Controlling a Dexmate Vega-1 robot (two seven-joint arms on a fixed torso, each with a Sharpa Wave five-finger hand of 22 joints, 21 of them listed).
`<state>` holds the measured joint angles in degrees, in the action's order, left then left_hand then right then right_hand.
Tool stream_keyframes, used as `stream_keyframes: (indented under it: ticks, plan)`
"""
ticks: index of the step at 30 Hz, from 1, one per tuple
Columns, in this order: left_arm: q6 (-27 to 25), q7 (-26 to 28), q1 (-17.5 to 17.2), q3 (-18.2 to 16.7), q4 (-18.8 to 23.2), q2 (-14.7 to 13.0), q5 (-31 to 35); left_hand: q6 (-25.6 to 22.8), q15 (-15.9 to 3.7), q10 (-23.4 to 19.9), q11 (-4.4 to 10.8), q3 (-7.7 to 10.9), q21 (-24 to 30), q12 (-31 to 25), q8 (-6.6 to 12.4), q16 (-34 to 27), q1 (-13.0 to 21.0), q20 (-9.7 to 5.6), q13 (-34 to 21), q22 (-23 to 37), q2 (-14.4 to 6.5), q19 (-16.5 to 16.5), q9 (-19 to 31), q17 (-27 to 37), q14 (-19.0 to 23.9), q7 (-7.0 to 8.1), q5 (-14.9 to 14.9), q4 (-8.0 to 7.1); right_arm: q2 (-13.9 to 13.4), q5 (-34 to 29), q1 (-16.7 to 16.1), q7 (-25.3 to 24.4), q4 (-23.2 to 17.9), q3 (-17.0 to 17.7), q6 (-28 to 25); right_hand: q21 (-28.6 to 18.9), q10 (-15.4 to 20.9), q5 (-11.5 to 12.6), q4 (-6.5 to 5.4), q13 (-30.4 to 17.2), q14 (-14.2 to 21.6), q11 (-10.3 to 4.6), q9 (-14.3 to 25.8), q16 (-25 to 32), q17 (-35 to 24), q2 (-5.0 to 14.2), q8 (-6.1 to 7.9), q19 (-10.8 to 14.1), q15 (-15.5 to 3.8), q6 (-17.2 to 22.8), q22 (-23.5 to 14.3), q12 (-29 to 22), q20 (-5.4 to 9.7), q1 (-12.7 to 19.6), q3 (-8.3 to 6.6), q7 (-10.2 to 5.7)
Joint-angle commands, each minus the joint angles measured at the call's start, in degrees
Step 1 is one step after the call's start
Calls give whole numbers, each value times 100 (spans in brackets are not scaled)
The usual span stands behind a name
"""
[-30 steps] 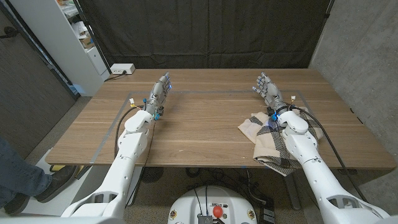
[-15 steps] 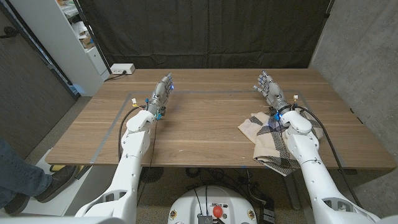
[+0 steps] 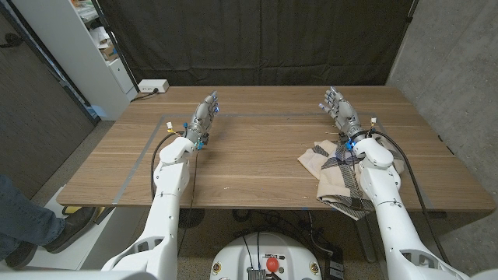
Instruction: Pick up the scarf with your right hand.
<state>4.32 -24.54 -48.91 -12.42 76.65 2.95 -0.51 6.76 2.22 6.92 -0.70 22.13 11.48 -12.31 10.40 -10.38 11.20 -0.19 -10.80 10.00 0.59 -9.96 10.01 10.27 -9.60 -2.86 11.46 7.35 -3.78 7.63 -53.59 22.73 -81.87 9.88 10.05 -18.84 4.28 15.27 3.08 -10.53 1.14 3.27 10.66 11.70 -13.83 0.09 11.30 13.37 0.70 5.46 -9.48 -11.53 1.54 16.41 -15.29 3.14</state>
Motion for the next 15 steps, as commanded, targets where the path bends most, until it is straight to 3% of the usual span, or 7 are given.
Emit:
stream_keyframes:
  ticks: [1, 15]
  plan:
    - [28, -32, 0, -65, -34, 97, 181, 34, 27, 37, 5, 34, -14, -6, 34, -32, 30, 38, -17, 29, -50, -153, 20, 12, -38, 10, -8, 15, 74, -109, -89, 154, -222, 125, 66, 24, 40, 26, 3, -26, -1, -9, 20, 29, -5, 5, 24, 64, -8, 28, -14, 13, -4, 50, -43, -16]
    - [40, -124, 46, -82, -48, 120, 193, 19, 30, 32, -12, 33, -16, -3, 39, -36, 30, 41, -18, 30, -61, -161, 21, 12, -31, 4, -16, 14, 103, -120, -288, 153, -536, 238, 124, 59, 49, 26, 21, -27, 2, -12, 21, 27, 9, 11, 20, 70, -8, 29, -14, 13, -13, 64, -47, -16]
